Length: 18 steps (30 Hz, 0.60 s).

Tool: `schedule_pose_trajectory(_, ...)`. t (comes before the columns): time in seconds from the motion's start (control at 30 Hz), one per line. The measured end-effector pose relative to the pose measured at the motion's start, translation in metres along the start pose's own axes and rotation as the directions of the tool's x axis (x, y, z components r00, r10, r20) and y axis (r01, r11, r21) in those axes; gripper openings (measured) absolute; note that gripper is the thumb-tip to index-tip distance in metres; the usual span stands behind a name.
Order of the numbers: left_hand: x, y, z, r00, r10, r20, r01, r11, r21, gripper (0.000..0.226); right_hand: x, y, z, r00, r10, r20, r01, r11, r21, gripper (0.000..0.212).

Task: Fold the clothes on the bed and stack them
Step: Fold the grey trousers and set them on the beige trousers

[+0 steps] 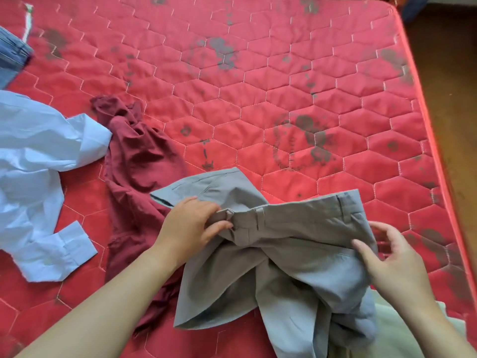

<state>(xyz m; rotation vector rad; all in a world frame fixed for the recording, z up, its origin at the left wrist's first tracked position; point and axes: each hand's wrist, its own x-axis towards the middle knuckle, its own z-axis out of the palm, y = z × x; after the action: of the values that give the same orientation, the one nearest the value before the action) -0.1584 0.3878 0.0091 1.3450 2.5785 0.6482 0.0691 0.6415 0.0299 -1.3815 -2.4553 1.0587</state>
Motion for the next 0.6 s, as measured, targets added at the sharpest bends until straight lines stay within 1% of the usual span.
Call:
schedule_pose_trajectory(0.03,0.000,0.008,-0.008,0.999,0.028,-0.020,-0.028,1.000,-0.005,0.032,0.001,-0.010,-0.005,0.998,-0.053,0.017,0.053,0.997,-0.049,0.049)
schedule_pose_trajectory(0.07,0.000,0.015,-0.016,0.998,0.053,-0.026,-0.053,0.999,0.005,0.031,0.002,-0.022,-0.011,0.989,-0.148,0.020,0.150,0.982,-0.116,0.063)
schedule_pose_trajectory(0.1,-0.001,0.022,-0.024,0.997,0.078,-0.020,-0.077,0.997,0.028,0.033,0.003,-0.037,-0.015,0.962,-0.271,0.024,0.271,0.947,-0.172,0.071)
schedule_pose_trajectory(0.13,-0.003,0.030,-0.033,0.995,0.102,-0.004,-0.102,0.993,0.056,0.036,0.004,-0.055,-0.020,0.920,-0.388,0.054,0.390,0.898,-0.201,0.074)
schedule_pose_trajectory(0.17,-0.006,0.038,-0.042,0.992,0.128,0.012,-0.129,0.988,0.090,0.038,0.003,-0.074,-0.022,0.870,-0.478,0.122,0.493,0.848,-0.194,0.073)
schedule_pose_trajectory(0.2,-0.011,0.048,-0.052,0.988,0.155,0.017,-0.156,0.979,0.128,0.039,0.002,-0.092,-0.022,0.813,-0.539,0.222,0.576,0.801,-0.162,0.072)
schedule_pose_trajectory(0.27,-0.019,0.068,-0.072,0.980,0.199,0.015,-0.198,0.958,0.210,0.039,-0.002,-0.126,-0.015,0.658,-0.597,0.459,0.699,0.711,-0.076,0.071)
schedule_pose_trajectory(0.3,-0.024,0.077,-0.081,0.975,0.219,0.020,-0.217,0.945,0.244,0.040,-0.006,-0.138,-0.008,0.578,-0.578,0.576,0.735,0.675,-0.060,0.071)
schedule_pose_trajectory(0.33,-0.030,0.084,-0.089,0.972,0.234,0.024,-0.232,0.934,0.273,0.040,-0.009,-0.146,-0.002,0.516,-0.535,0.669,0.764,0.640,-0.078,0.069)
schedule_pose_trajectory(0.37,-0.036,0.088,-0.095,0.970,0.242,0.023,-0.237,0.925,0.295,0.040,-0.012,-0.151,0.004,0.479,-0.473,0.740,0.786,0.606,-0.121,0.063)
schedule_pose_trajectory(0.4,-0.045,0.090,-0.099,0.971,0.239,0.021,-0.234,0.924,0.302,0.041,-0.014,-0.152,0.007,0.461,-0.414,0.785,0.801,0.575,-0.167,0.051)
schedule_pose_trajectory(0.47,-0.061,0.086,-0.104,0.979,0.204,0.024,-0.203,0.943,0.265,0.041,-0.016,-0.147,0.002,0.486,-0.363,0.795,0.815,0.516,-0.263,0.016)
schedule_pose_trajectory(0.53,-0.079,0.080,-0.101,0.992,0.126,0.029,-0.130,0.970,0.206,0.034,-0.024,-0.130,-0.013,0.521,-0.427,0.739,0.824,0.476,-0.306,0.024)
schedule_pose_trajectory(0.6,-0.090,0.081,-0.096,0.997,0.052,0.055,-0.061,0.981,0.182,0.023,-0.036,-0.112,-0.033,0.531,-0.595,0.604,0.828,0.515,-0.221,0.020)
